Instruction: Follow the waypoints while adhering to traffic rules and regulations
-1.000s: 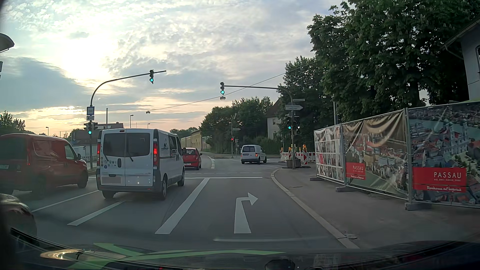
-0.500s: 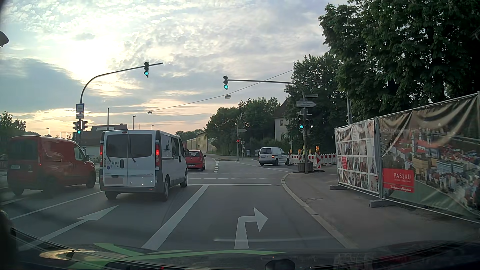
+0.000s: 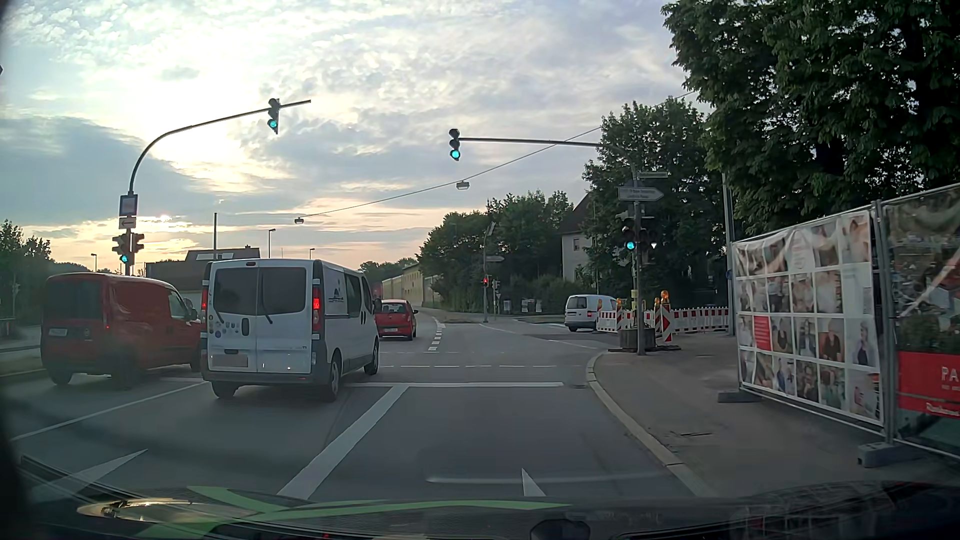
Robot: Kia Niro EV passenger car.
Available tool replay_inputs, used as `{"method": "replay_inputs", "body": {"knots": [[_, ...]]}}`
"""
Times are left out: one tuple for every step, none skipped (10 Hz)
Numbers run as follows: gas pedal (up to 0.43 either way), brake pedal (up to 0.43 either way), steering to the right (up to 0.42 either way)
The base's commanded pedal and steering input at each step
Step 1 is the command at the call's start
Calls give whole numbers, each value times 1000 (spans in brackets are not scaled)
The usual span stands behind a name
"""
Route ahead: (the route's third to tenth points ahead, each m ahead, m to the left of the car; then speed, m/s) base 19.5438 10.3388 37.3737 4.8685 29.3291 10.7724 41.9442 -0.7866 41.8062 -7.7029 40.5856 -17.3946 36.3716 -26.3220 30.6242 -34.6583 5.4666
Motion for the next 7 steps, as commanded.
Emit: {"method": "replay_inputs", "body": {"knots": [[150,0,-31],[150,0,-31],[150,0,-29],[150,0,-26],[110,0,-23],[98,0,-18],[98,0,-15]]}}
